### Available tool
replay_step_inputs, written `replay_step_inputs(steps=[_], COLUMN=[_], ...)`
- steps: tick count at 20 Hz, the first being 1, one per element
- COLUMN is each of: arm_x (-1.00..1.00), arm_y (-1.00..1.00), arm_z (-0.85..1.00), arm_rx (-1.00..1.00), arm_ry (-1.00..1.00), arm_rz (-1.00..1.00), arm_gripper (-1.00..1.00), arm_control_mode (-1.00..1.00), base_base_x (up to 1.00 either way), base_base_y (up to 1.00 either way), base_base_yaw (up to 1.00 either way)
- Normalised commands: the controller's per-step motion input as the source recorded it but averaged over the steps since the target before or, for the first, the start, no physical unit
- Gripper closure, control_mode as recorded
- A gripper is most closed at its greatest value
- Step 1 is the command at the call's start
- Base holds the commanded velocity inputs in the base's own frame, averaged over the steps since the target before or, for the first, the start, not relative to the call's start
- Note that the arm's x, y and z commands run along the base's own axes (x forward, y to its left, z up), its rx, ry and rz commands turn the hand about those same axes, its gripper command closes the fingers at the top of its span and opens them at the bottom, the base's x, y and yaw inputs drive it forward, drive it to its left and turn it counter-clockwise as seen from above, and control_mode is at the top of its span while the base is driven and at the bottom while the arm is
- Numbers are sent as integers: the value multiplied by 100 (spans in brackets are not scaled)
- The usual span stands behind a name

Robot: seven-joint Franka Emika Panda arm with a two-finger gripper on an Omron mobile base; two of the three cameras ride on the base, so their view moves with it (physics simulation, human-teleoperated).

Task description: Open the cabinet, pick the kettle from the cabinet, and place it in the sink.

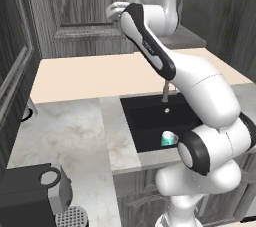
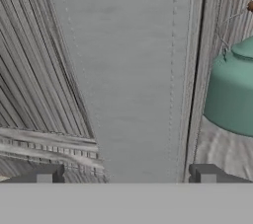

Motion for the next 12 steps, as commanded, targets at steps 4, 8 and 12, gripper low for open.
replay_step_inputs(steps=[4, 8, 12], arm_x=[27, 27, 23], arm_y=[0, 0, 3], arm_z=[-4, -5, -5], arm_rx=[0, 0, 0], arm_ry=[0, 0, 0], arm_rz=[0, 0, 0], arm_gripper=[-100, -100, 100], arm_control_mode=[-100, -100, -100], base_base_x=[0, 0, 0], base_base_y=[0, 0, 0], base_base_yaw=[0, 0, 0])
